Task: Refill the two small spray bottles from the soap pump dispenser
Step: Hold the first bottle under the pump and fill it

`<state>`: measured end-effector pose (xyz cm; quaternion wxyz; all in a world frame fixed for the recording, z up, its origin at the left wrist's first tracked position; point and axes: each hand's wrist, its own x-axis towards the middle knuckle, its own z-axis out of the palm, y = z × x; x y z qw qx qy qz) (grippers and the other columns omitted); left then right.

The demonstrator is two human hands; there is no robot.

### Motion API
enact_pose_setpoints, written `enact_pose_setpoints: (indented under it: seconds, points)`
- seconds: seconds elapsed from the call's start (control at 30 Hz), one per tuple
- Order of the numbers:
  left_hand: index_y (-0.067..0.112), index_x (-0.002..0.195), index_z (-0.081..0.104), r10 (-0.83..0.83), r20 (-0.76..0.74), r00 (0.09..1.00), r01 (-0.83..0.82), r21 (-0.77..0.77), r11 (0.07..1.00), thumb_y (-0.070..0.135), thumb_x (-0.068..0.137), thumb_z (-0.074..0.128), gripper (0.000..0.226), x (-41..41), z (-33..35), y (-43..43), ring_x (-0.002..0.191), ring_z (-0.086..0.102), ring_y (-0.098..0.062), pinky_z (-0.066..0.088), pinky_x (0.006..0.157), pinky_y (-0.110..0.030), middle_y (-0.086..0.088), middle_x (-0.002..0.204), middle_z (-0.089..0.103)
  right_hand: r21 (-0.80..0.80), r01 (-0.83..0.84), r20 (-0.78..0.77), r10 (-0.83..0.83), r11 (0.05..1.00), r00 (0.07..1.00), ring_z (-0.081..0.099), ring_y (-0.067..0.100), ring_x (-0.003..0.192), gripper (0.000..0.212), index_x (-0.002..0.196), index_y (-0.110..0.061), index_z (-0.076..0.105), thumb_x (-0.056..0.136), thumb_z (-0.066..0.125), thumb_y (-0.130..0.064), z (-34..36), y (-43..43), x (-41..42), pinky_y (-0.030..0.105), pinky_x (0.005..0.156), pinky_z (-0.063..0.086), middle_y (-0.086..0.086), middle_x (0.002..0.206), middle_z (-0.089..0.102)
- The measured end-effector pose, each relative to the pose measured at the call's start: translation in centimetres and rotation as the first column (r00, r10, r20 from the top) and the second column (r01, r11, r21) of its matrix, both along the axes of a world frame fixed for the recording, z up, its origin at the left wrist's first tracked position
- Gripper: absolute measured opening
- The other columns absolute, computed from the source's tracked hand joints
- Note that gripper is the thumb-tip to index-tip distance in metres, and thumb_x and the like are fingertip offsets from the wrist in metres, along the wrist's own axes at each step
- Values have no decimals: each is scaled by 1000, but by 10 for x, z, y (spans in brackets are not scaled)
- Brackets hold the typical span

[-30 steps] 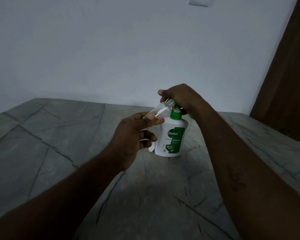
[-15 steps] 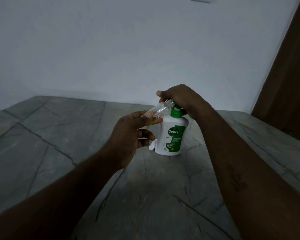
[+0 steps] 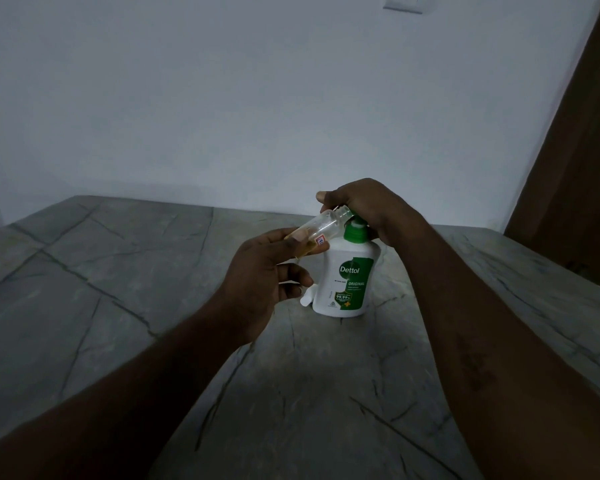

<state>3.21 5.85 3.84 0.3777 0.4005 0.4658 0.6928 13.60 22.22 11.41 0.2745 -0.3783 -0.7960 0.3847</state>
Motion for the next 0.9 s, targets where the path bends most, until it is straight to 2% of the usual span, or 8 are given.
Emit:
enact_pose_setpoints:
  seconds: [0.13, 0.27, 0.43, 0.6, 0.77, 0.9]
  points:
    - [10, 120, 67, 4, 1, 1000, -4, -11, 1000, 22, 97, 56, 29, 2, -1, -1, 60, 57, -17, 46, 55, -29, -8, 107, 76, 32, -1, 14, 1, 999, 1000, 66, 24, 89, 31, 88, -15, 79, 92, 70, -44, -1, 0, 1, 40, 86, 54, 6, 99, 74]
    - [10, 120, 67, -6, 6, 1000, 6, -11, 1000, 24, 97, 55, 29, 1, 0, -2, 61, 56, -18, 45, 55, -29, -6, 104, 77, 133, 14, 36, -19, 991, 999, 66, 21, 84, 40, 83, -18, 77, 93, 64, -55, -1, -2, 2, 31, 68, 47, 4, 95, 73]
    - [13, 119, 67, -39, -5, 999, 39, -5, 999, 26, 100, 51, 28, 1, 3, -2, 61, 55, -19, 43, 58, -29, -5, 105, 78, 153, 25, -21, -22, 988, 1000, 66, 19, 83, 50, 85, -17, 78, 90, 63, -64, 7, -4, 2, 29, 64, 45, 3, 96, 72]
    - [12, 127, 63, -70, 32, 997, 70, 5, 998, 29, 103, 46, 34, 1, 0, 0, 58, 52, -20, 37, 57, -29, -13, 114, 74, 114, 8, -13, -6, 993, 1000, 66, 20, 81, 45, 85, -16, 78, 91, 66, -59, 6, -6, 4, 31, 68, 48, 4, 94, 74]
    - [10, 127, 63, -63, 39, 997, 63, 16, 998, 32, 103, 47, 36, 0, -1, 1, 58, 53, -21, 37, 57, -29, -16, 115, 73, 58, 0, -4, 0, 998, 1000, 61, 19, 75, 36, 81, -18, 76, 91, 69, -52, 5, -4, 3, 31, 69, 48, -2, 82, 69]
    - [9, 127, 63, -53, 50, 997, 52, 13, 999, 33, 102, 49, 36, 1, -2, 1, 58, 53, -21, 37, 57, -29, -15, 112, 74, 13, -14, 12, 14, 1000, 1000, 67, 23, 82, 34, 87, -15, 77, 88, 73, -49, 0, 0, 0, 41, 84, 54, -2, 83, 73]
